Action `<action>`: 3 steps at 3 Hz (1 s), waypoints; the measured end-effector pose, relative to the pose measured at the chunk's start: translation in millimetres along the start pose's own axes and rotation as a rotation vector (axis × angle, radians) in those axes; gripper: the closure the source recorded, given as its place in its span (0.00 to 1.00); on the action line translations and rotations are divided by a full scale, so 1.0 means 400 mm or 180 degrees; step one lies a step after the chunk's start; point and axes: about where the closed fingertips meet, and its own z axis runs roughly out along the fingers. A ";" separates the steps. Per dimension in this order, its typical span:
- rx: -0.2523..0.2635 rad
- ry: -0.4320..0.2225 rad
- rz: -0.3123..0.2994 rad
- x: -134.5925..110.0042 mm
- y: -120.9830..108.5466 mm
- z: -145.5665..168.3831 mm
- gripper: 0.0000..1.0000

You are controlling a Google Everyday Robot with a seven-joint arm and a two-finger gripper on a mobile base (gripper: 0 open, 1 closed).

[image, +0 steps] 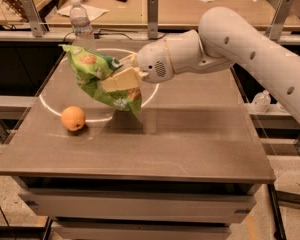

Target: Move green rice chip bag near orange

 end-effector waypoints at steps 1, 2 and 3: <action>-0.0079 0.0040 0.0076 0.024 -0.015 0.035 1.00; -0.0200 0.0096 0.0144 0.042 -0.006 0.067 0.82; -0.0330 0.0096 0.0178 0.050 0.014 0.088 0.59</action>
Offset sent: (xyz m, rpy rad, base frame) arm -0.0031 0.0266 -0.0376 -0.0366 0.1040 0.0744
